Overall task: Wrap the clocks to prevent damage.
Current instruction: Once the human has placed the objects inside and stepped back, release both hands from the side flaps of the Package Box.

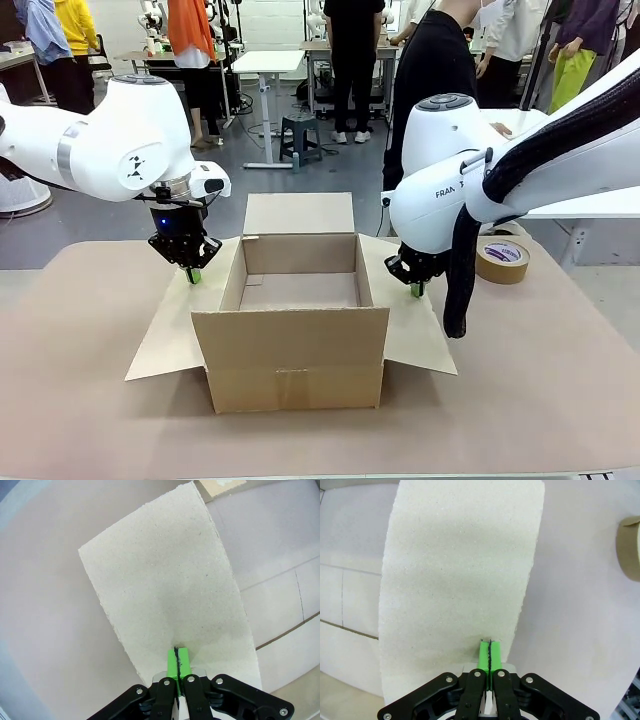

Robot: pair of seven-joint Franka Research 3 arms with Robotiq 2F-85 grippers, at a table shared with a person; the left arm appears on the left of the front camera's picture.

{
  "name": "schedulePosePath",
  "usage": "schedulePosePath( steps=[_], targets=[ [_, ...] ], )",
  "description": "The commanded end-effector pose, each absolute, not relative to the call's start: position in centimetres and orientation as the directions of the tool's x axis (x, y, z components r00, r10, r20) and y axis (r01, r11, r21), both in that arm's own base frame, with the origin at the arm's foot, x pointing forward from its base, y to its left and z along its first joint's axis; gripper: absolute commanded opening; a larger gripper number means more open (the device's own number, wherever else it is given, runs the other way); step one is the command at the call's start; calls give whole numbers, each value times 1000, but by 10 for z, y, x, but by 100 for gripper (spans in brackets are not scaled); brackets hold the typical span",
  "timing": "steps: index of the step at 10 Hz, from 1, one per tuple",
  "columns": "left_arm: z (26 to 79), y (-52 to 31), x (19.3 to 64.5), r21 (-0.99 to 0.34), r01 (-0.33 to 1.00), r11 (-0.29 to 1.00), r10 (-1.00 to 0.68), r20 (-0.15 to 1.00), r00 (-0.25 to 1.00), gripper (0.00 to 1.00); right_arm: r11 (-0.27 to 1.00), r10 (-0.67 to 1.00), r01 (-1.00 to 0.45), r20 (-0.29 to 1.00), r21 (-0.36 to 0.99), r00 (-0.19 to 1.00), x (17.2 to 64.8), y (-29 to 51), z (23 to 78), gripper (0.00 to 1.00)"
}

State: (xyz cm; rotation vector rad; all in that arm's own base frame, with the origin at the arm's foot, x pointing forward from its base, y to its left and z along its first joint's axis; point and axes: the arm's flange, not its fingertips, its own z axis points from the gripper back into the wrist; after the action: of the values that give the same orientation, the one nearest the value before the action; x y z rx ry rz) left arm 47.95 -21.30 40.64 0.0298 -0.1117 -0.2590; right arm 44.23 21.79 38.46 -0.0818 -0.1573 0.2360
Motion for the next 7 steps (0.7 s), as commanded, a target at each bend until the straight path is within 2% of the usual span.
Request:
schedulePosePath(
  steps=[1,7],
  targets=[
    [405,-213,479,44,255,966,-258,104,961,1,969,237,-224,146,-104,960,442,218,384,1],
    [405,-213,479,44,255,966,-258,104,961,1,969,237,-224,146,-104,960,442,218,384,1]
  ],
)
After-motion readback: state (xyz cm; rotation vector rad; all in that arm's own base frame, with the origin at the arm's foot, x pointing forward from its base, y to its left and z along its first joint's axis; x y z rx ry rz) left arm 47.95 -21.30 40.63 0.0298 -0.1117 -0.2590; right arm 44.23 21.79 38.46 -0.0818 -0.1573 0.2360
